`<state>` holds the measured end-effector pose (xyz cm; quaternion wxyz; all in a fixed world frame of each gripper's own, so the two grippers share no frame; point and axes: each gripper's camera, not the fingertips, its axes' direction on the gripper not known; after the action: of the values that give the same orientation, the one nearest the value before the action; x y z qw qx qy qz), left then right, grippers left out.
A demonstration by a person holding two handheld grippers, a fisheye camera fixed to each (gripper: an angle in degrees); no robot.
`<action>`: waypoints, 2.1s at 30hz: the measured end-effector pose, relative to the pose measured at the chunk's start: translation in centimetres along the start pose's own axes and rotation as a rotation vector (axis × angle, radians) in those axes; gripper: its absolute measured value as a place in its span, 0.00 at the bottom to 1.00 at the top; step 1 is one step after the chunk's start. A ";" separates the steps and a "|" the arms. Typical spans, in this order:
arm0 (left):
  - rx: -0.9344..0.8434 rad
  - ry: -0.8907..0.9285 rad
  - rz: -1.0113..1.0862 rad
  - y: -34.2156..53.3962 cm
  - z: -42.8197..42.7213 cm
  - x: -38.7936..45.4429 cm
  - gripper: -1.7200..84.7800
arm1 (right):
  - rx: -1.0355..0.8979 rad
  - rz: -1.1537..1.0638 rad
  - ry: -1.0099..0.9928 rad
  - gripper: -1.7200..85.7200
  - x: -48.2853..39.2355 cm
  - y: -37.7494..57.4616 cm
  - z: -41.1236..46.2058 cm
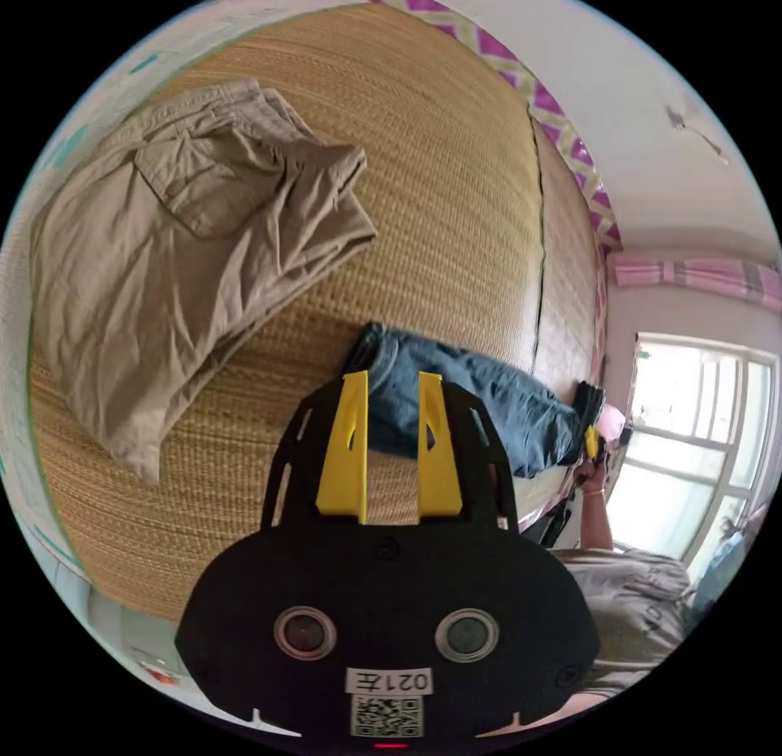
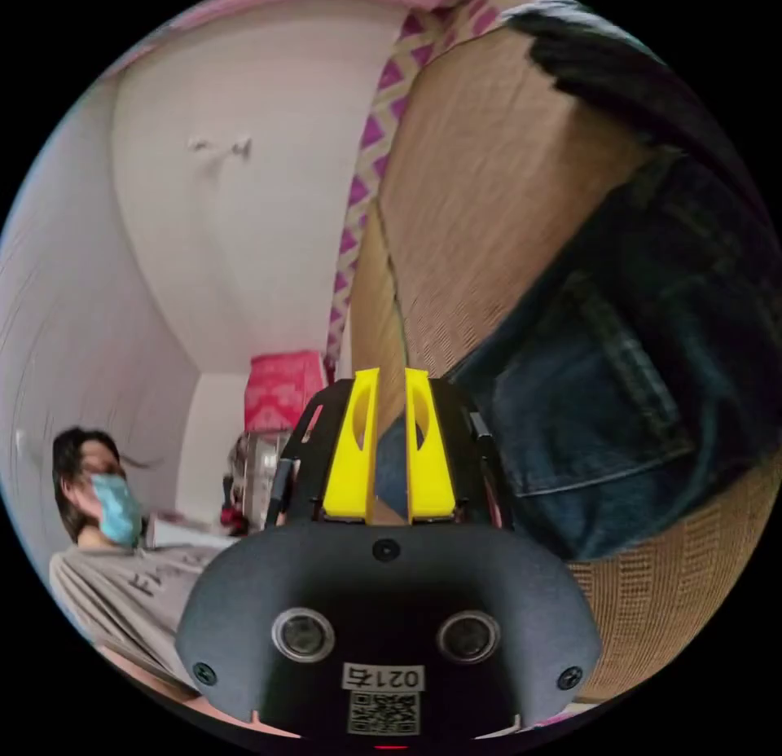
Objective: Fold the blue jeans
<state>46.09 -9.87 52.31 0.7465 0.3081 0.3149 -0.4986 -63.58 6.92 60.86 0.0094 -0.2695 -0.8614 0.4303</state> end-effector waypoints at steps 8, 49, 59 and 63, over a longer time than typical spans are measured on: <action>0.200 -0.044 0.160 -0.6 2.9 0.4 0.16 | -0.606 -0.482 0.009 0.10 -12.5 -2.5 20.3; -0.011 0.232 0.280 0.3 0.4 -0.8 0.08 | -1.049 -1.091 0.495 0.02 -40.5 -5.6 46.8; 0.034 -0.067 0.463 3.1 8.6 6.4 0.07 | -1.035 -1.036 0.706 0.01 -44.4 -8.5 50.2; 0.068 -0.064 0.367 4.4 7.9 4.7 0.06 | -0.919 -0.999 0.686 0.02 -48.4 -8.6 48.1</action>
<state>52.98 -17.17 54.11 0.8237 0.3693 0.2128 -0.3740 -38.10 -55.57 47.48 0.3571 0.0570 -0.9225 -0.1350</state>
